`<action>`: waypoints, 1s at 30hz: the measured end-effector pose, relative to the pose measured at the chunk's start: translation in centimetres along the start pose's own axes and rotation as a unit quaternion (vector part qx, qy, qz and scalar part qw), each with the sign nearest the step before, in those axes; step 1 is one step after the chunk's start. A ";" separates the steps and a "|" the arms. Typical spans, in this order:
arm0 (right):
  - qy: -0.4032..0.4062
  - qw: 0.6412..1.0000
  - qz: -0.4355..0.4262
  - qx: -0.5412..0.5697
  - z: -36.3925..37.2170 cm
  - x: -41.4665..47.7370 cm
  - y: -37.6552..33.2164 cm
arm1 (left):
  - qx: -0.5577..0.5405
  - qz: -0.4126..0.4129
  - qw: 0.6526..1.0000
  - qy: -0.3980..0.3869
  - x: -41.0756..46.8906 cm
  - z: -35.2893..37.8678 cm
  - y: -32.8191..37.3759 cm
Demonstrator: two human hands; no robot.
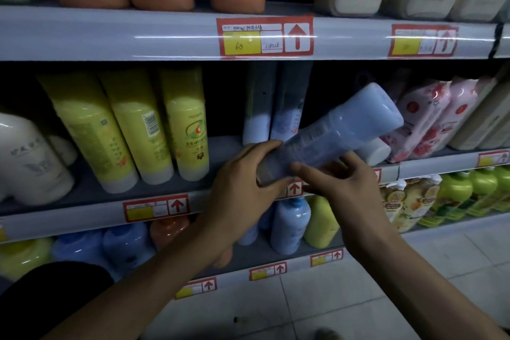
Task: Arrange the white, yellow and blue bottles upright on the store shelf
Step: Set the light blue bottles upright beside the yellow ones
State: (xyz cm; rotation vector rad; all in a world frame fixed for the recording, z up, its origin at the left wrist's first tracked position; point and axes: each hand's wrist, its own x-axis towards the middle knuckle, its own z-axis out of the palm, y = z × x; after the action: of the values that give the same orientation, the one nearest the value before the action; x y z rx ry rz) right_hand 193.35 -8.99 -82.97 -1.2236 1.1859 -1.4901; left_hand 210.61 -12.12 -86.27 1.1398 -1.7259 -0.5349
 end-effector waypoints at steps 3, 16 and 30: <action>0.002 0.999 -0.033 0.004 1.4 1.1 0.0 | 0.000 -0.014 0.999 0.050 0.9 0.9 -0.8; 0.035 0.993 -0.069 -0.088 4.4 4.5 2.1 | -0.089 -0.131 0.983 0.094 2.6 1.9 -2.3; 0.011 0.974 -0.062 -0.216 5.1 6.4 3.5 | -0.098 -0.161 0.978 0.086 2.9 1.3 -3.3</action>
State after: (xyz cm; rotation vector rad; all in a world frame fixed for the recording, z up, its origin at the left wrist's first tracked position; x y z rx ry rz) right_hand 197.54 -16.63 -84.94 -1.5956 1.5263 -1.3769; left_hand 210.70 -16.39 -87.93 1.2900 -1.3168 -0.7626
